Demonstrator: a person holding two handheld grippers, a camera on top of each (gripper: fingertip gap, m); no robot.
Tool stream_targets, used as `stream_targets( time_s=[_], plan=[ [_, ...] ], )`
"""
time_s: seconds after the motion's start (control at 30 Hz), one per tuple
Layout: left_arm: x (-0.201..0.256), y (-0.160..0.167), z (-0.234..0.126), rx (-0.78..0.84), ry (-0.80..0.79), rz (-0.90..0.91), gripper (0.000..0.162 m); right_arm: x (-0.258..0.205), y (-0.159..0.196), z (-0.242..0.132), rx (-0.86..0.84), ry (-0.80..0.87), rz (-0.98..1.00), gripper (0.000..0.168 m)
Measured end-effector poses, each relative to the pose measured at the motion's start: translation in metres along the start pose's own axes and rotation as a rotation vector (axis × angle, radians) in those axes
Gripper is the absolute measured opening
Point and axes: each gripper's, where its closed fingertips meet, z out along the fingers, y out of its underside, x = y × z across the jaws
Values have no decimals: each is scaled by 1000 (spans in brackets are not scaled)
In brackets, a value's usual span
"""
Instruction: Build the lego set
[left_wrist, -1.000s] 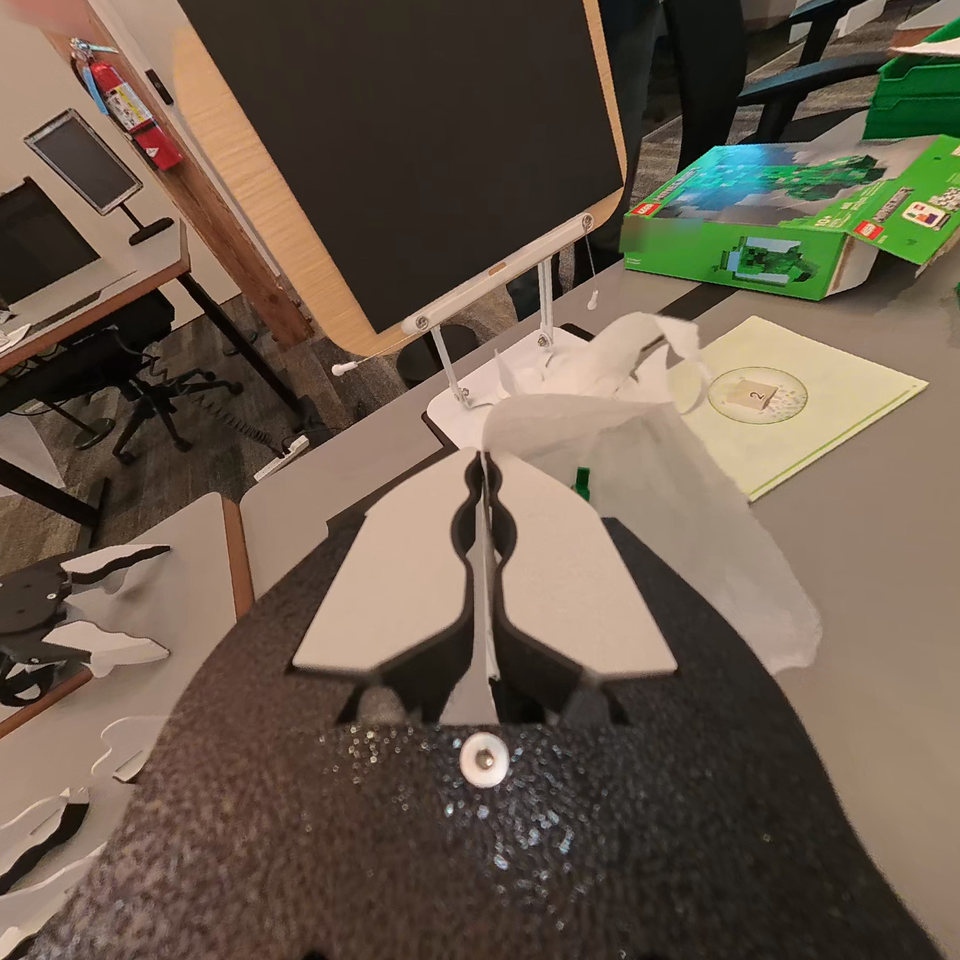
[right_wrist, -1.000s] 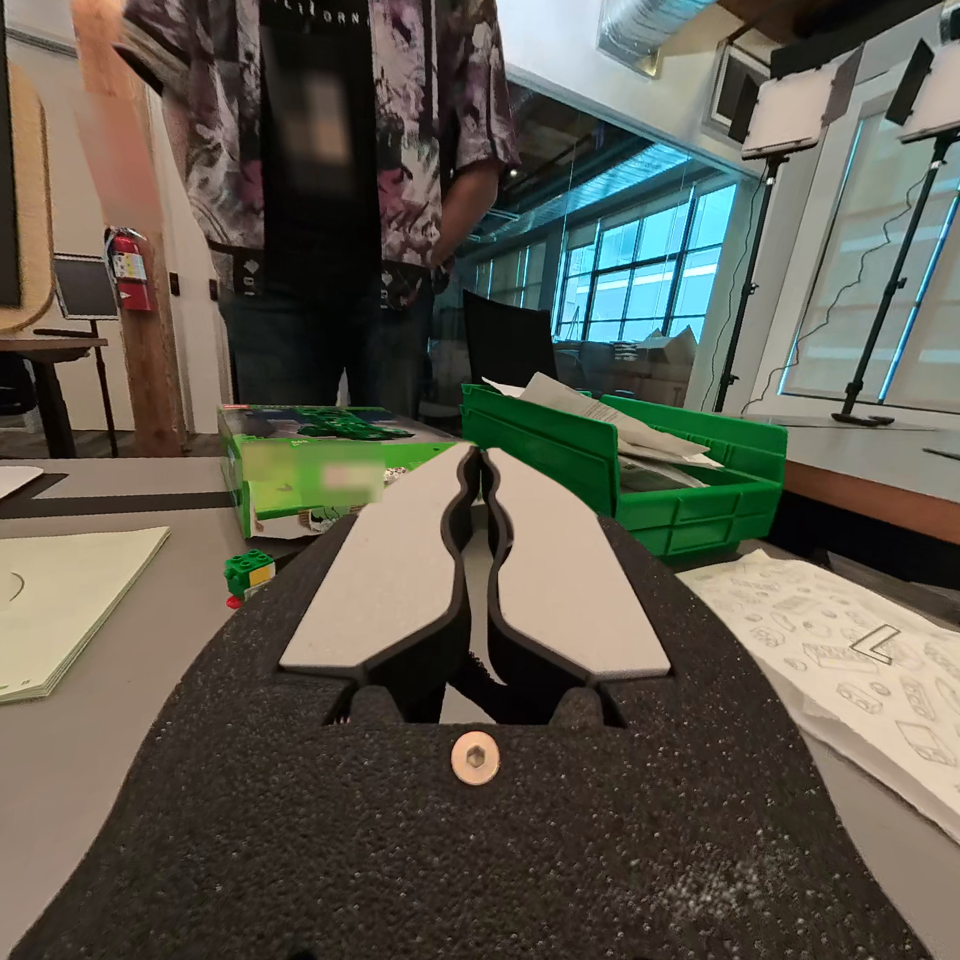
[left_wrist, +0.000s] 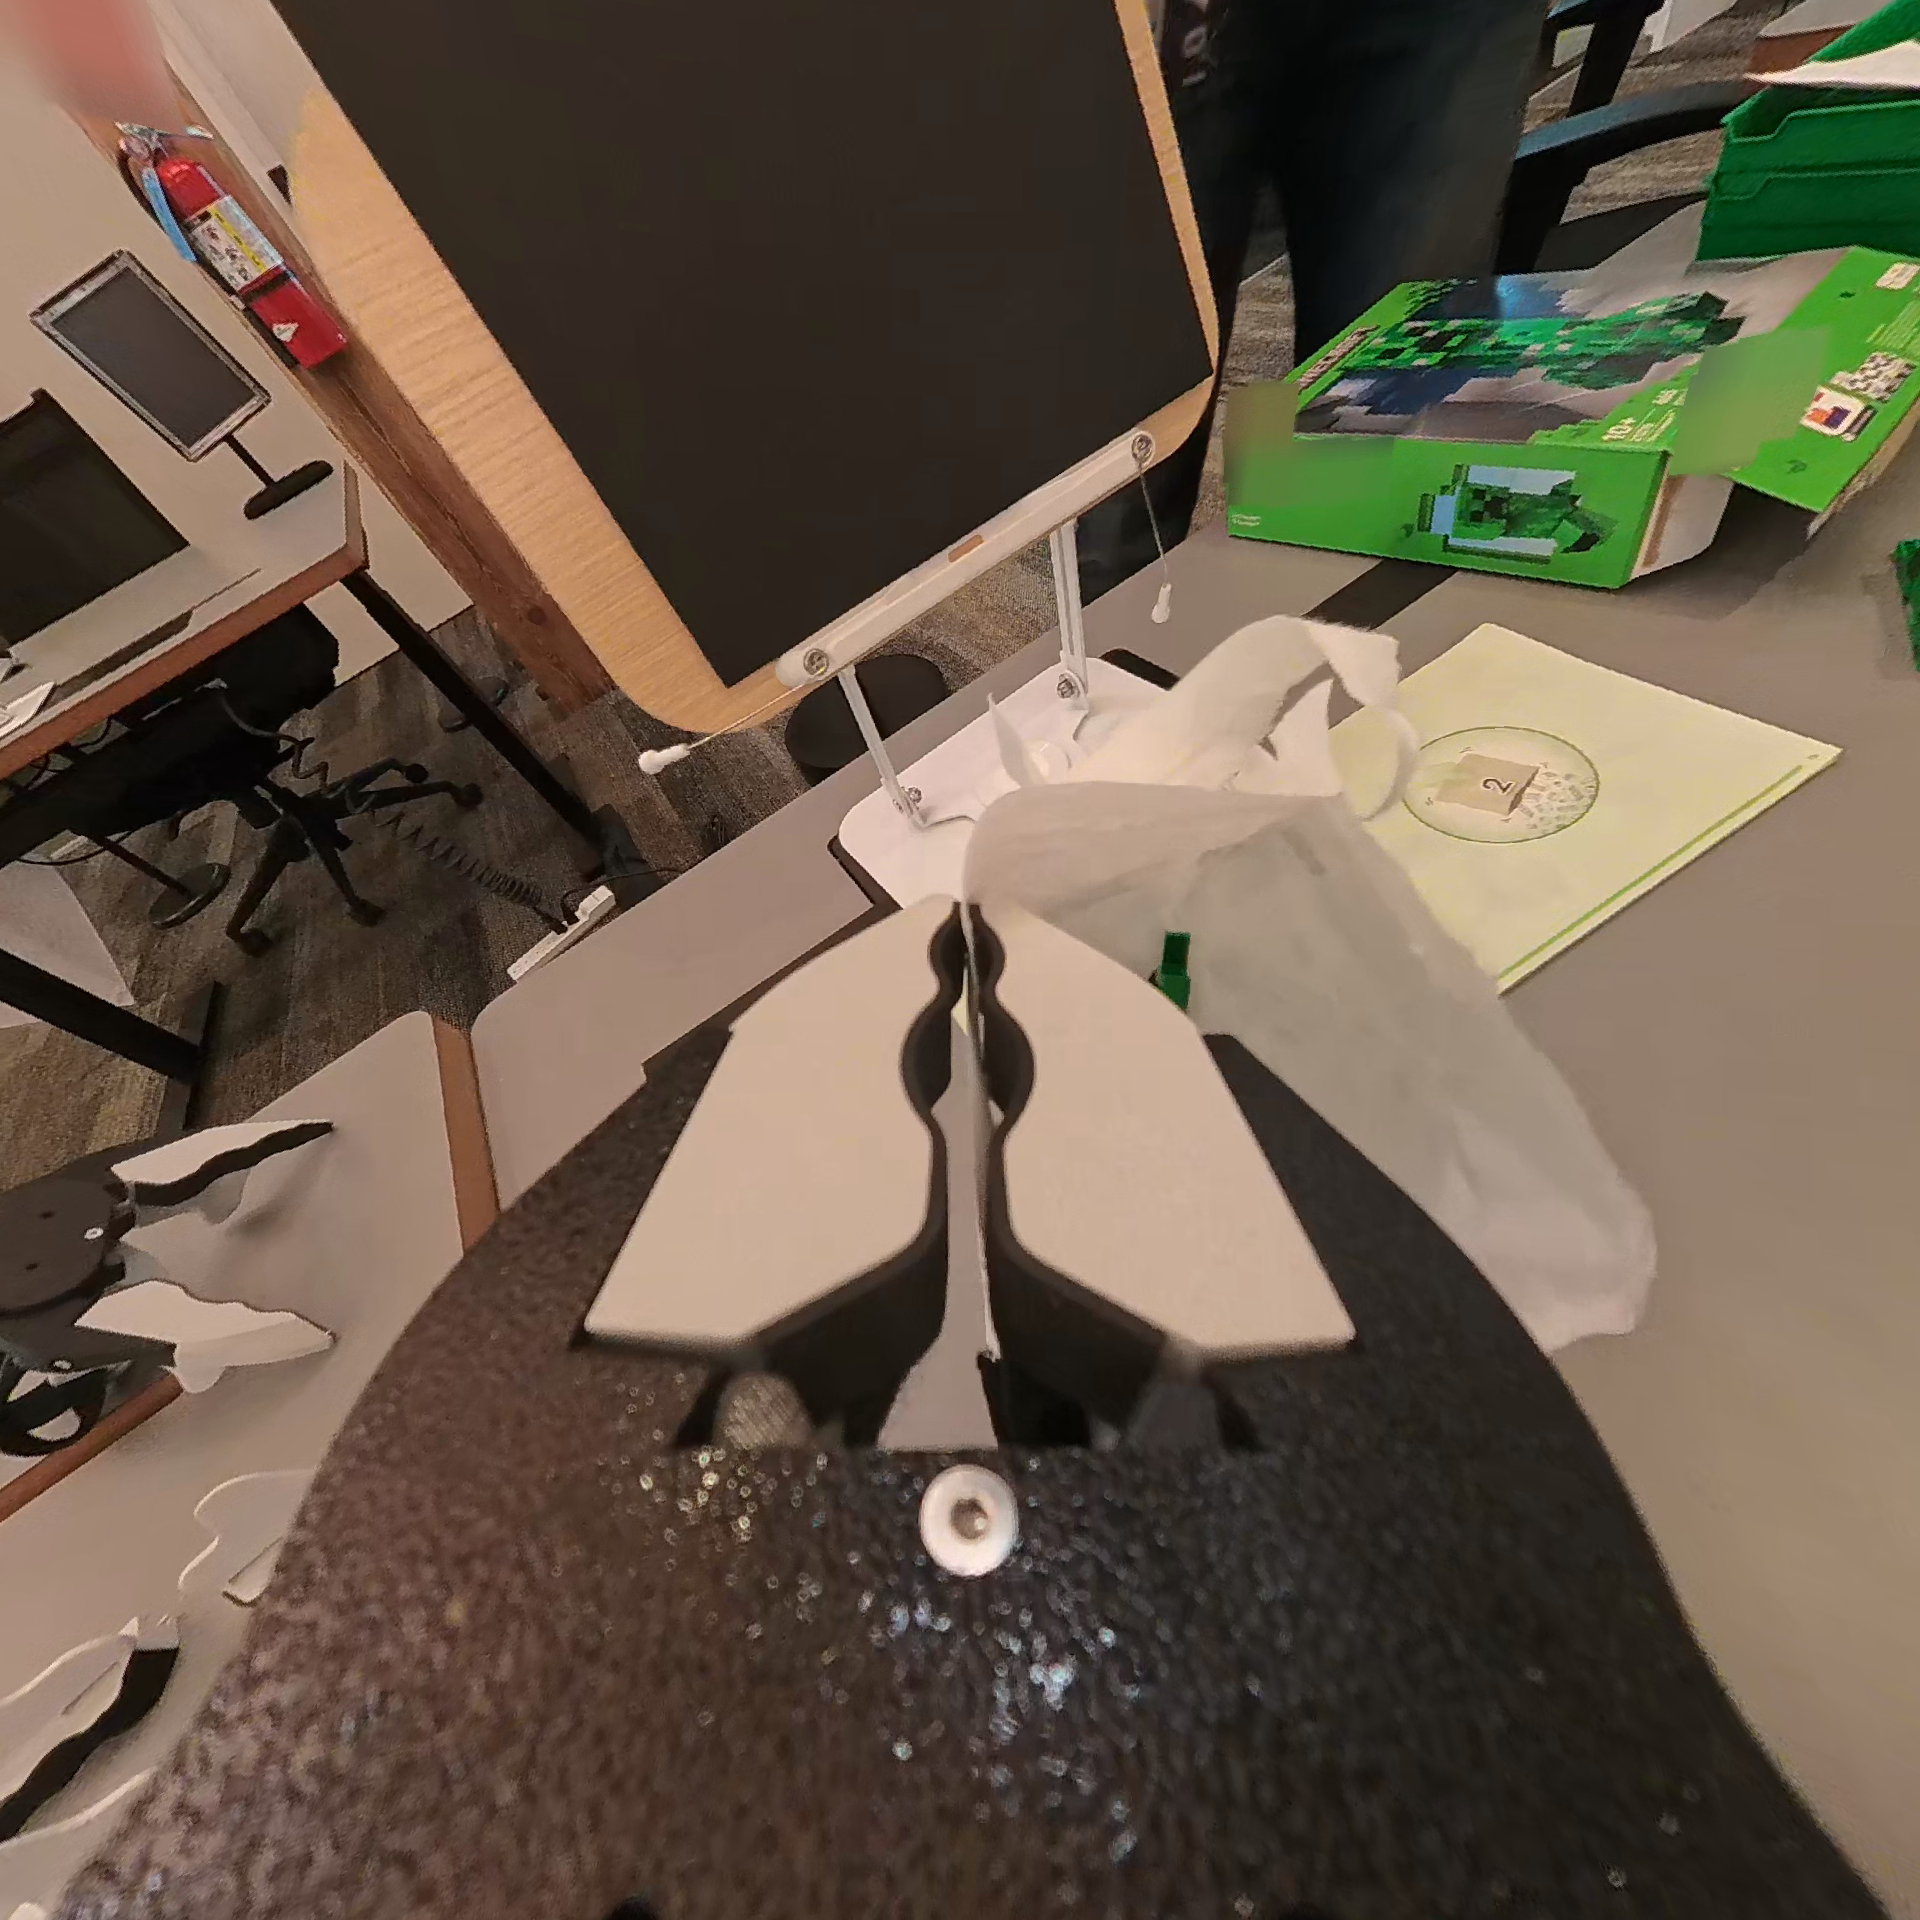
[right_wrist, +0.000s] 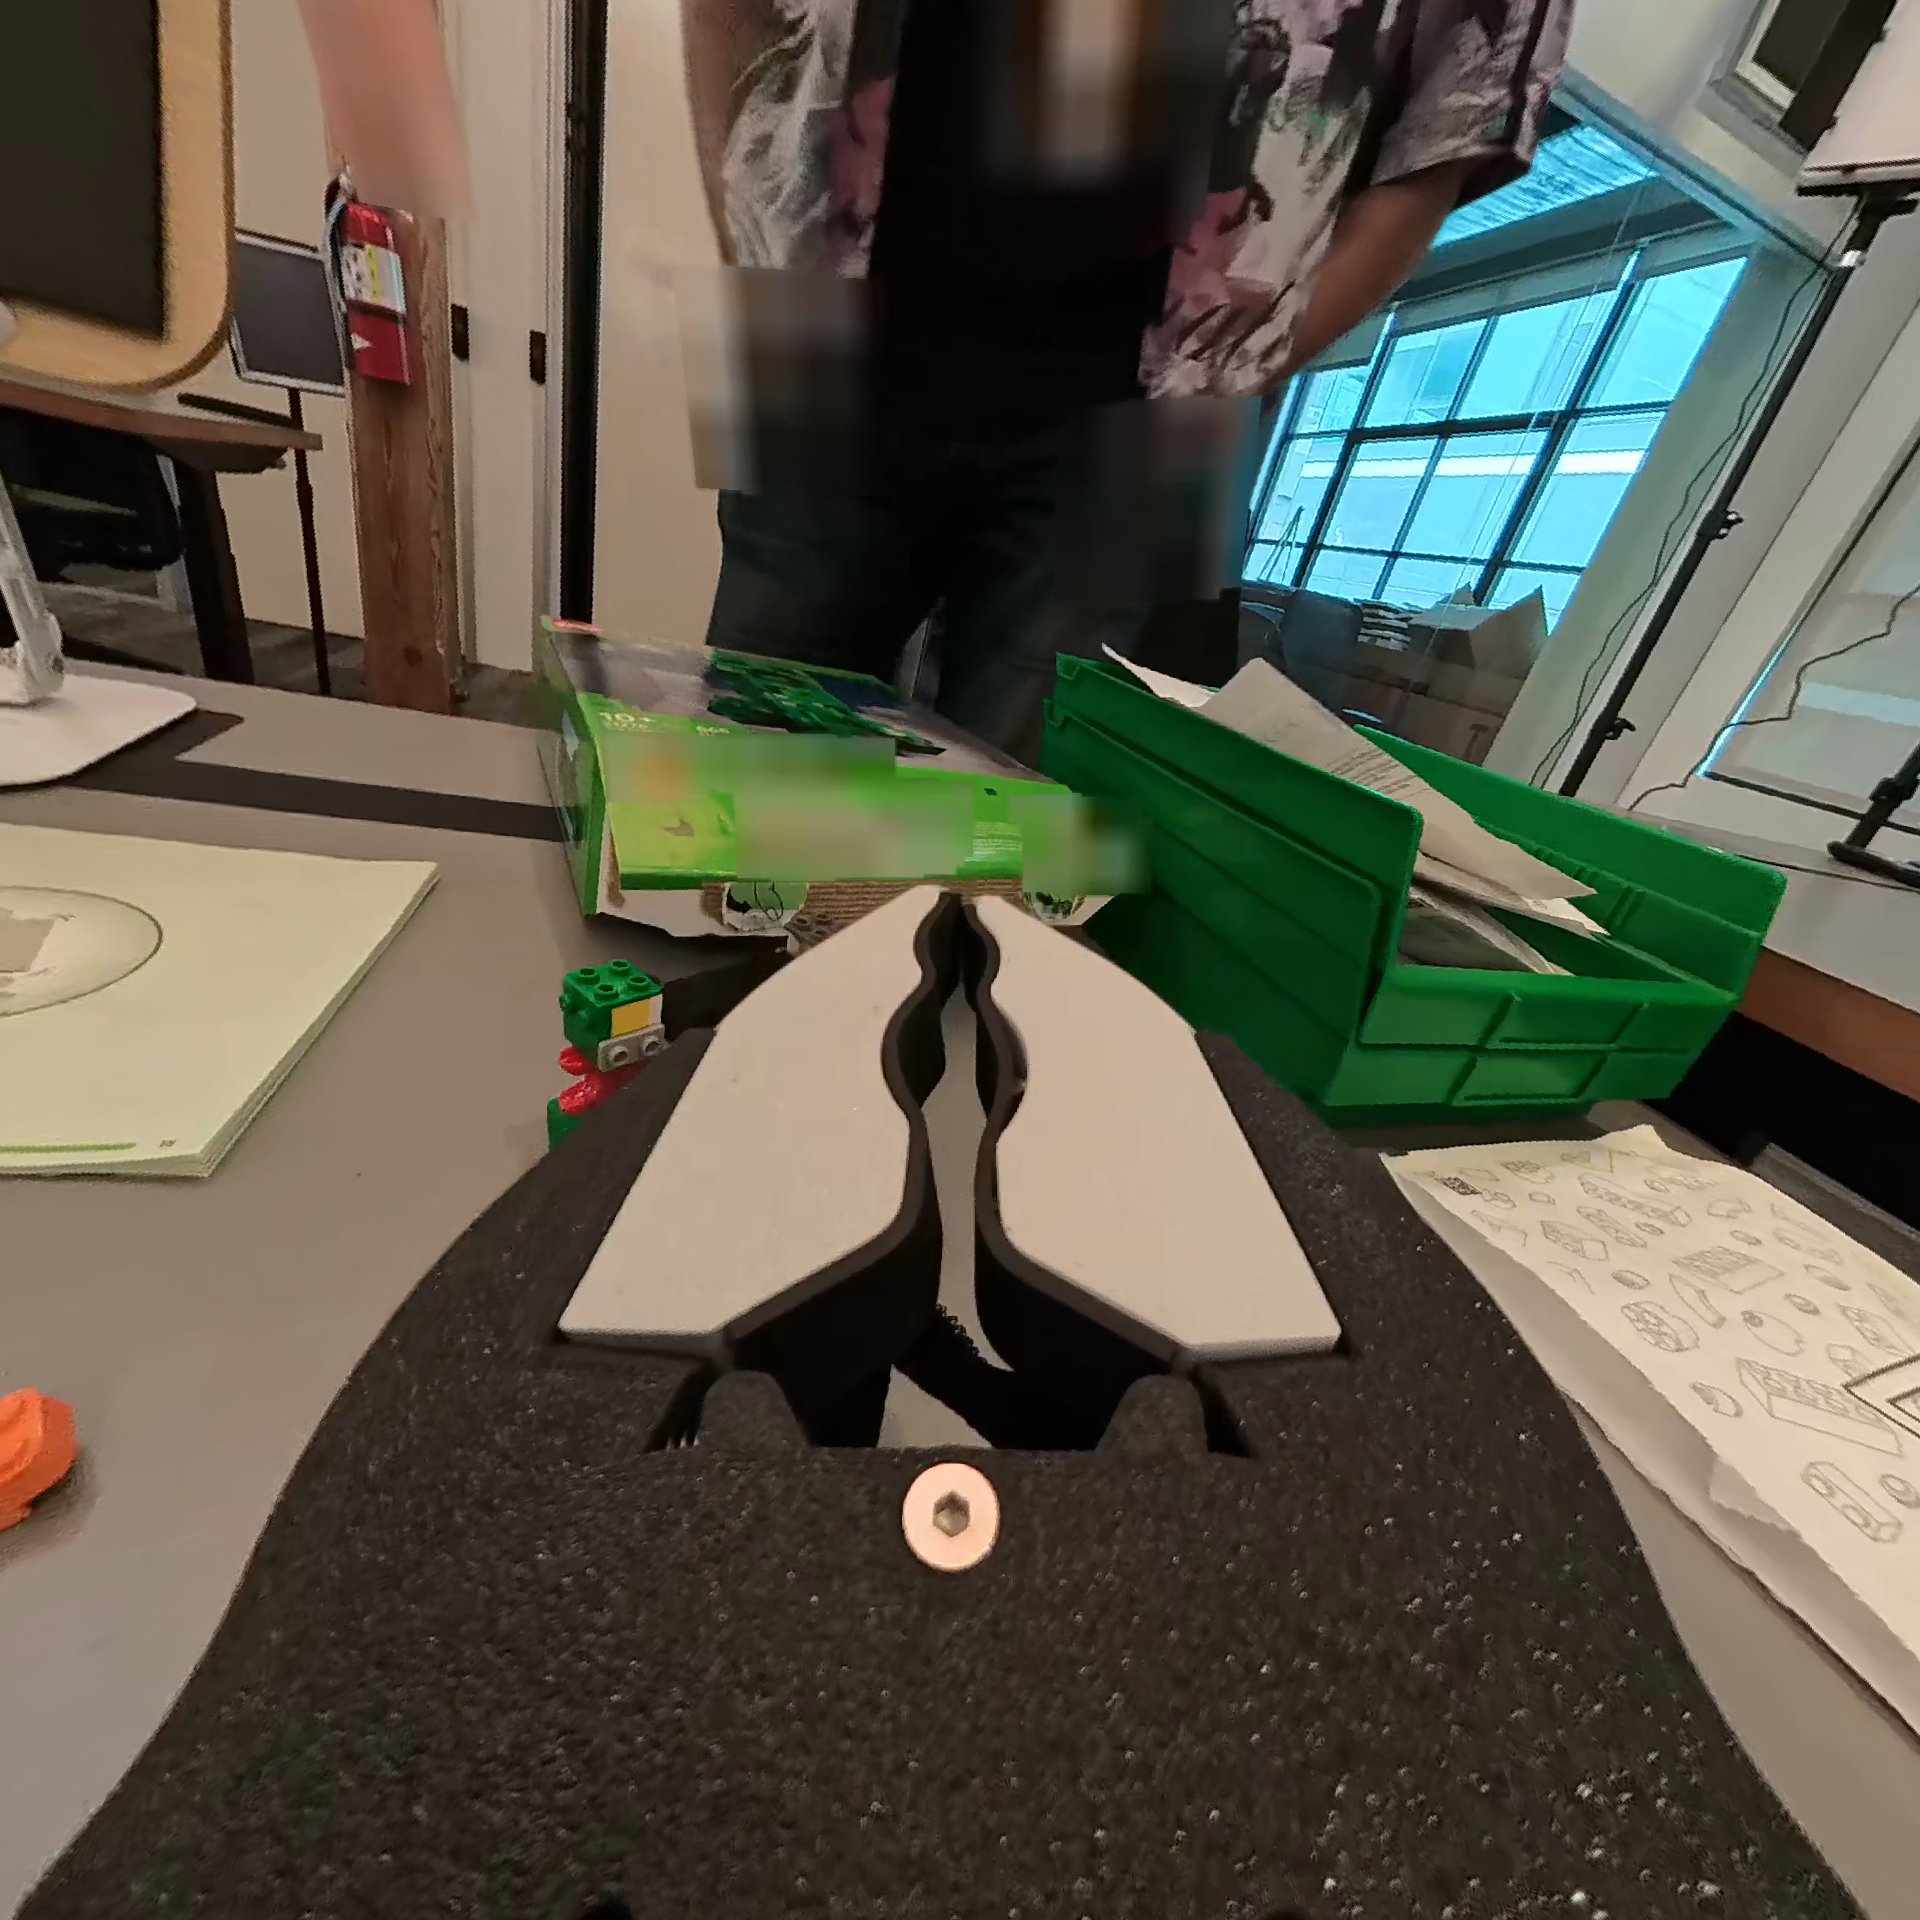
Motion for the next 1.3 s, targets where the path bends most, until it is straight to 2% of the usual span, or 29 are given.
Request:
stream_targets(
  time_s=[0.2, 0.33, 0.47, 0.67, 0.9, 1.0, 1.07, 1.1, 1.3],
  plan=[
    [1, 1, 1, -2, 7, -2, 0, 0, 14, 4, -103, -2, 11, 0],
    [1, 0, 0, 0, 11, -3, 0, -4, 31, 5, -243, -26, -50, 0],
    [3, -1, 0, 6, 14, 1, 0, -34, 45, 5, -360, -200, -117, 0],
    [5, -2, 2, 3, 23, 5, 0, -65, 74, 4, -598, -405, -60, 0],
    [11, -2, 5, -5, 39, 17, 0, -69, 94, 12, -758, -366, -70, 0],
    [11, -3, 5, -2, 42, 16, 0, -82, 91, 19, -725, -401, -110, 0],
    [11, -3, 4, -1, 43, 15, 0, -106, 84, 17, -674, -538, -129, 0],
    [11, -2, 4, -2, 44, 16, 0, -110, 82, 16, -666, -546, -121, 0],
    [6, -2, 0, 9, 37, 1, 0, -83, 70, 13, -572, -439, -61, 0]
  ],
)
